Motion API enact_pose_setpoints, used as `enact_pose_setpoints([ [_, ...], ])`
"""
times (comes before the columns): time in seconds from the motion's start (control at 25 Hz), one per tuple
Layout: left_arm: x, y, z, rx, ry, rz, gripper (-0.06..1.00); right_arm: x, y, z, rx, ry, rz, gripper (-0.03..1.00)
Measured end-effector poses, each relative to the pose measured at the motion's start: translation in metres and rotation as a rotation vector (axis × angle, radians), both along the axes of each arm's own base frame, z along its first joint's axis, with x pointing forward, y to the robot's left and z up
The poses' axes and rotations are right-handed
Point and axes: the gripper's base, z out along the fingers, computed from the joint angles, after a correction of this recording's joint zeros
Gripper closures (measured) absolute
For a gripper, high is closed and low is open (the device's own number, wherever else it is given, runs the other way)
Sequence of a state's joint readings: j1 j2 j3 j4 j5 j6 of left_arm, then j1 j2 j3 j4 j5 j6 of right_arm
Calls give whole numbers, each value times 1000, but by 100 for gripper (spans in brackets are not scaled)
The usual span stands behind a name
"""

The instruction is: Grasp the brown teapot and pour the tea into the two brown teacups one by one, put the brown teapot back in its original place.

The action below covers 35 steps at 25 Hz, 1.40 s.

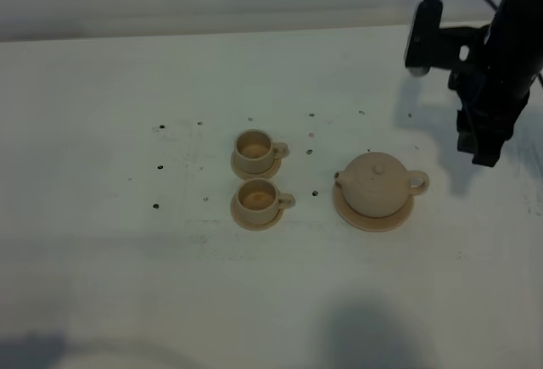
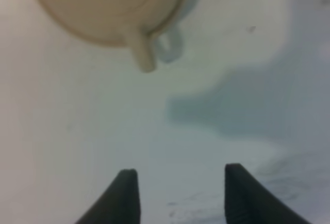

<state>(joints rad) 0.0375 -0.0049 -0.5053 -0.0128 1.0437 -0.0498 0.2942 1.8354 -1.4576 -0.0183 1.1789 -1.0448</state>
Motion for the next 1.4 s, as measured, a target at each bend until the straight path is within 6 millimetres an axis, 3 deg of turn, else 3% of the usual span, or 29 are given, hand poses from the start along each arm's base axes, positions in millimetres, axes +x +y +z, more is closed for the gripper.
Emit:
enact_pose_setpoints([
  [0.24, 0, 0, 0, 0, 0, 0, 49, 4, 6, -20, 28, 66, 32, 63],
  [0.56, 0, 0, 0, 0, 0, 0, 49, 17, 14, -49, 67, 74, 38, 62],
  [0.88, 0, 0, 0, 0, 0, 0, 49, 19, 19, -53, 71, 49, 69, 53],
  [1.2, 0, 0, 0, 0, 0, 0, 49, 15, 40, -71, 50, 90, 132, 52],
  [1.4, 0, 0, 0, 0, 0, 0, 49, 15, 44, -76, 37, 83, 149, 52],
])
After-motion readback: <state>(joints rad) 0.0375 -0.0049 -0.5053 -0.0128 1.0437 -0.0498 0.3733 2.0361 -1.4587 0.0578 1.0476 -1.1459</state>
